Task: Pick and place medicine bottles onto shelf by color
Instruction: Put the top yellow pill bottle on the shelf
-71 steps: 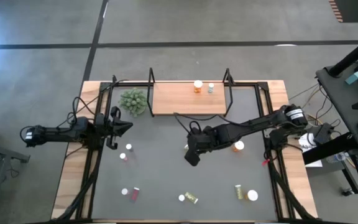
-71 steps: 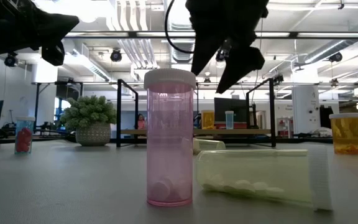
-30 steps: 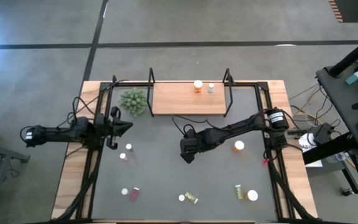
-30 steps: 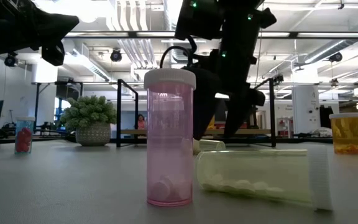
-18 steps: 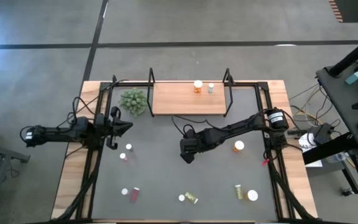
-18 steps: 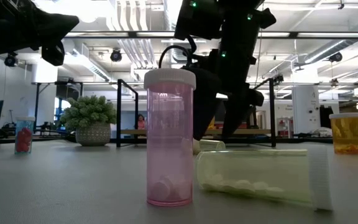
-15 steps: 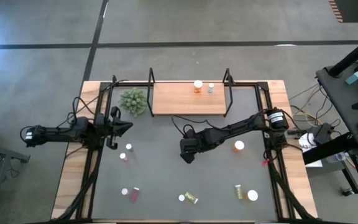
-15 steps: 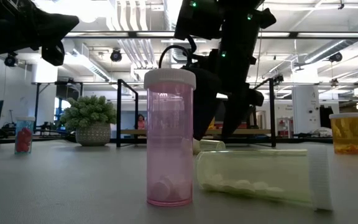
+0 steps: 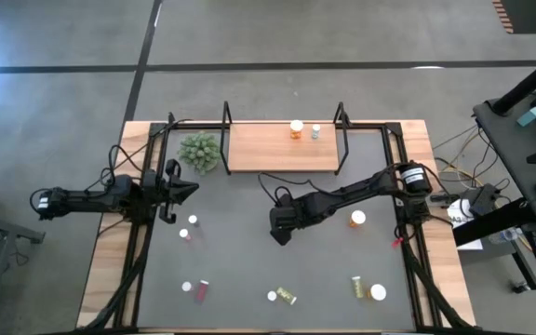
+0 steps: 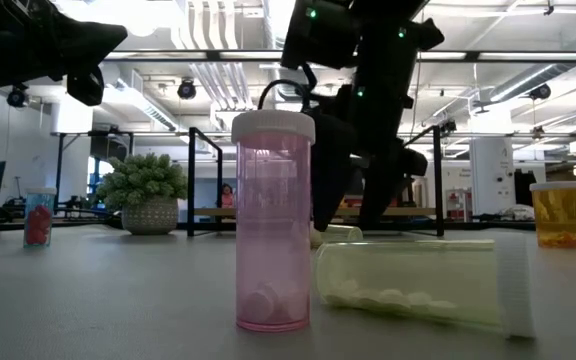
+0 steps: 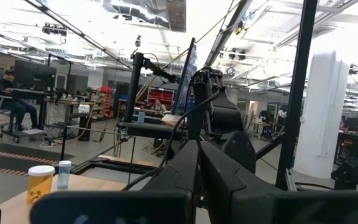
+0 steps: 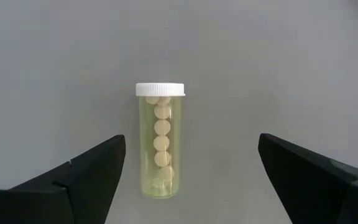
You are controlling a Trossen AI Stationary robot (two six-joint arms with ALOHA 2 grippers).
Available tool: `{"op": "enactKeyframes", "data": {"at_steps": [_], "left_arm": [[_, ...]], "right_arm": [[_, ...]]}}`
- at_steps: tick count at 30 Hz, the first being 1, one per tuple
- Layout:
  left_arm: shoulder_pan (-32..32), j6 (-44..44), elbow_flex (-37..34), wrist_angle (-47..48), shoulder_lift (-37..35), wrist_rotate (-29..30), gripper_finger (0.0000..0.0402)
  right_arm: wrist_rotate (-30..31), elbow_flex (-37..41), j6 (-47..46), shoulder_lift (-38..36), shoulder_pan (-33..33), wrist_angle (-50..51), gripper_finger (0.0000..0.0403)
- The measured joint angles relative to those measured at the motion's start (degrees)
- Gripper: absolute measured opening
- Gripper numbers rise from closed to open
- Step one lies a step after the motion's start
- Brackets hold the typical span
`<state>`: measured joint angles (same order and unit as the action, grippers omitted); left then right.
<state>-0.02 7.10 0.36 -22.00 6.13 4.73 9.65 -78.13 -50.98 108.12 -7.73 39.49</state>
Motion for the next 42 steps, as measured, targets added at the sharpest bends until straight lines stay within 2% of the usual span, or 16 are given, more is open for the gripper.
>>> {"op": "enactKeyframes", "data": {"at_steps": [6, 20, 32, 42], "left_arm": [[0.0, 0.0, 0.0, 0.0, 0.0, 0.0, 0.0], [0.0, 0.0, 0.0, 0.0, 0.0, 0.0, 0.0], [0.0, 0.0, 0.0, 0.0, 0.0, 0.0, 0.0], [0.0, 0.0, 0.0, 0.0, 0.0, 0.0, 0.0]], "right_arm": [[-2.4, -0.9, 0.7, 2.7, 0.0, -0.1, 0.0357], [-2.6, -2.2, 1.0, 3.3, 0.0, -0.6, 0.0351], [-2.7, -2.2, 0.6, 3.3, 0.0, -0.9, 0.023], [-4.6, -2.3, 1.3, 3.3, 0.3, -0.8, 0.0176]]}}
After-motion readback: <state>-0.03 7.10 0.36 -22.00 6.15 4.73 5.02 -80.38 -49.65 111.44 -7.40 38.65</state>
